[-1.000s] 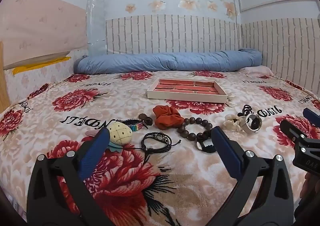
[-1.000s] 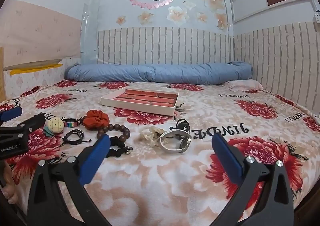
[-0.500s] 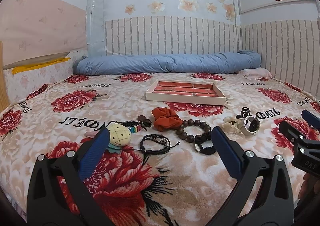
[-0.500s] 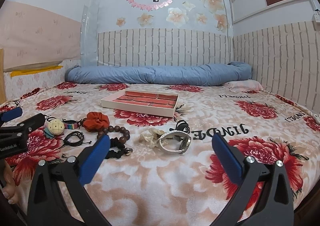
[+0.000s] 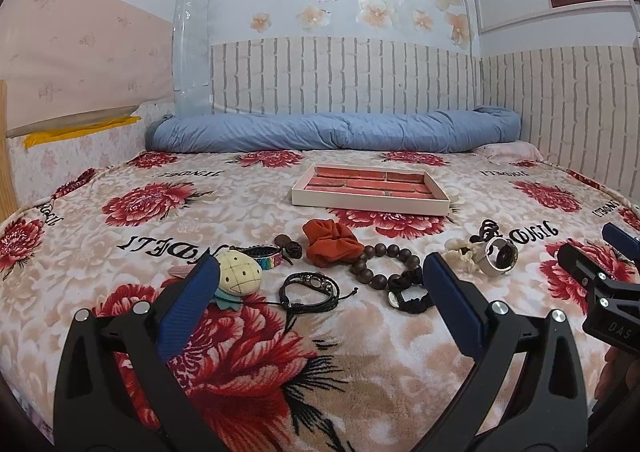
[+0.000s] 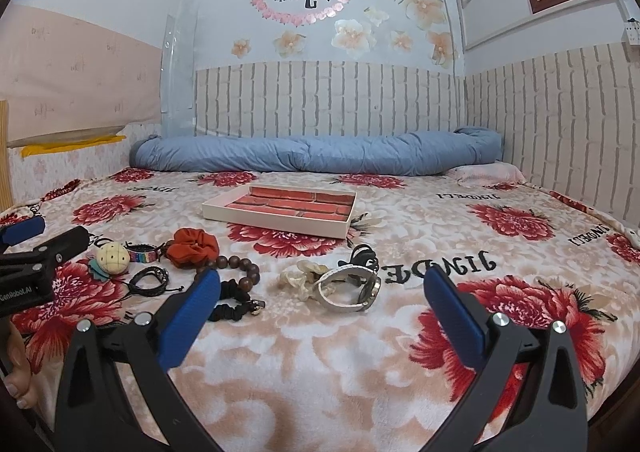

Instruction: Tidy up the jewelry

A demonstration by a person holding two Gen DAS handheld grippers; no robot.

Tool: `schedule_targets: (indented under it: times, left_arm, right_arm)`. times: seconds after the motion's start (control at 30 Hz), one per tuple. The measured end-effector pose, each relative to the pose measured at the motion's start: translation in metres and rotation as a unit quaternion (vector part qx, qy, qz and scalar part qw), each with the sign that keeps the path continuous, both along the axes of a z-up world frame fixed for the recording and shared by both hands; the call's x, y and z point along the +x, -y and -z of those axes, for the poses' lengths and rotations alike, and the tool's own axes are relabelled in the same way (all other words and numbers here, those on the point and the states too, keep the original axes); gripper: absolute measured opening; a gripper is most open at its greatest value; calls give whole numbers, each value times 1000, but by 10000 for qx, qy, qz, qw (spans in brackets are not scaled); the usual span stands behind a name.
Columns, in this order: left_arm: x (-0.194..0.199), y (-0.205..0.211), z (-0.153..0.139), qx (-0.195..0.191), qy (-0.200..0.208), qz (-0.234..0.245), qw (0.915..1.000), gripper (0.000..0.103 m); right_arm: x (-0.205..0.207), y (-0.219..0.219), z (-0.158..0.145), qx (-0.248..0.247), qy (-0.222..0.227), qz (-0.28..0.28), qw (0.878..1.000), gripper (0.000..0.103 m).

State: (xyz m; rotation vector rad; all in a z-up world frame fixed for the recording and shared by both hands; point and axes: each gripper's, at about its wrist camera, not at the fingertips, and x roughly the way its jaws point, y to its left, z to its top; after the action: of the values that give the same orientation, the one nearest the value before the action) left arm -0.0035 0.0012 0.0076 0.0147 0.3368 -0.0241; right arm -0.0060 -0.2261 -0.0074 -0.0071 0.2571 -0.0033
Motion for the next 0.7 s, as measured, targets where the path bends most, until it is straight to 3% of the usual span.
schedule_targets:
  times: [0.7]
  left_arm:
    - [0, 0, 3, 23, -41, -8, 10000, 98]
  right_arm:
    - [1, 2, 3, 36, -51, -10, 10000, 99]
